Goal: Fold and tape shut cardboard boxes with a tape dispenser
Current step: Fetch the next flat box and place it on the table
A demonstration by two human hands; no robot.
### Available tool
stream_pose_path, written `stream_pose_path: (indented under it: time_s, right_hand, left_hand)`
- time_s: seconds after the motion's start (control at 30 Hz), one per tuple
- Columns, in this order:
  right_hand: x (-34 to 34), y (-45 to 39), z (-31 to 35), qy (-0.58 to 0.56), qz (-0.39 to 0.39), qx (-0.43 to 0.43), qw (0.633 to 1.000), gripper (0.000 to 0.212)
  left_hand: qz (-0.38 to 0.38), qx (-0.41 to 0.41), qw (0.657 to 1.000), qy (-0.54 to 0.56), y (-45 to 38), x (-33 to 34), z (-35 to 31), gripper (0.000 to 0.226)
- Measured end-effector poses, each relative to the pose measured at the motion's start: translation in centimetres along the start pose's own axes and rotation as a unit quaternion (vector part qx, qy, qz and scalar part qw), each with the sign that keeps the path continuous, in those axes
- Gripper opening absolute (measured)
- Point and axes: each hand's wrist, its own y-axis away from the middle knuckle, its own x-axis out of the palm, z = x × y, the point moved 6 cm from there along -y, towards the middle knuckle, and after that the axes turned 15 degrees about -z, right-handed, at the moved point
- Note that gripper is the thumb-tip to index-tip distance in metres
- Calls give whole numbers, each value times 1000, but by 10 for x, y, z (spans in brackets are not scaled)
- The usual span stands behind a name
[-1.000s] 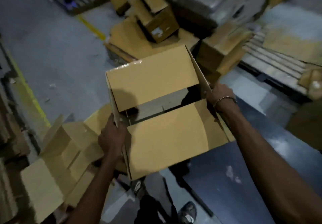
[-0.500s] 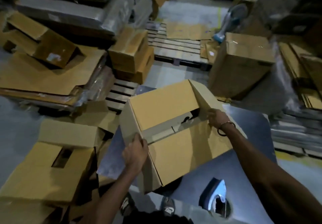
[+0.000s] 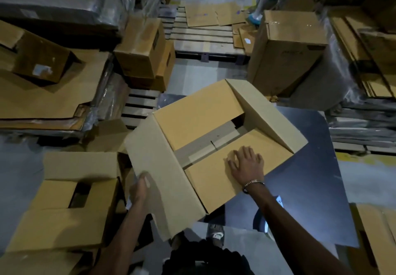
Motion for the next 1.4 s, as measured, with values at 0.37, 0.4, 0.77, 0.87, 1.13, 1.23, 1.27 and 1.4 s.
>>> stream_pose_path:
  time_s: [0.37, 0.4, 0.77, 0.87, 1.13, 1.23, 1.27, 1.4]
  right_hand:
    - [-4, 26, 28, 17, -29, 30, 999, 69]
    - [-4, 29, 31, 3, -36, 39, 999, 70]
    - [-57, 40, -108, -235, -293, 446, 813, 53]
    - [-32, 26, -171, -391, -204, 608, 661, 72]
    - [-115, 10, -155, -548, -319, 459, 623, 58]
    - [-123, 36, -119, -463, -311, 328, 762, 85]
    - [-119, 44, -108, -429, -302, 260, 810, 78]
    - [-65, 72, -80, -291, -186, 82, 935, 64]
  left_hand:
    - [112, 319, 938, 71, 137, -19, -173, 37]
    - [145, 356, 923, 33, 147, 4, -170, 43]
    - [80, 652, 705, -268, 145, 104, -62, 63]
    - [52, 650, 710, -266, 150, 107, -61, 62]
    - [23, 623, 735, -268, 160, 116, -58, 60]
    - [18, 624, 737, -259, 160, 116, -58, 60]
    - [16, 624, 738, -256, 160, 116, -59, 60]
    - [10, 627, 728, -278, 159, 118, -57, 62]
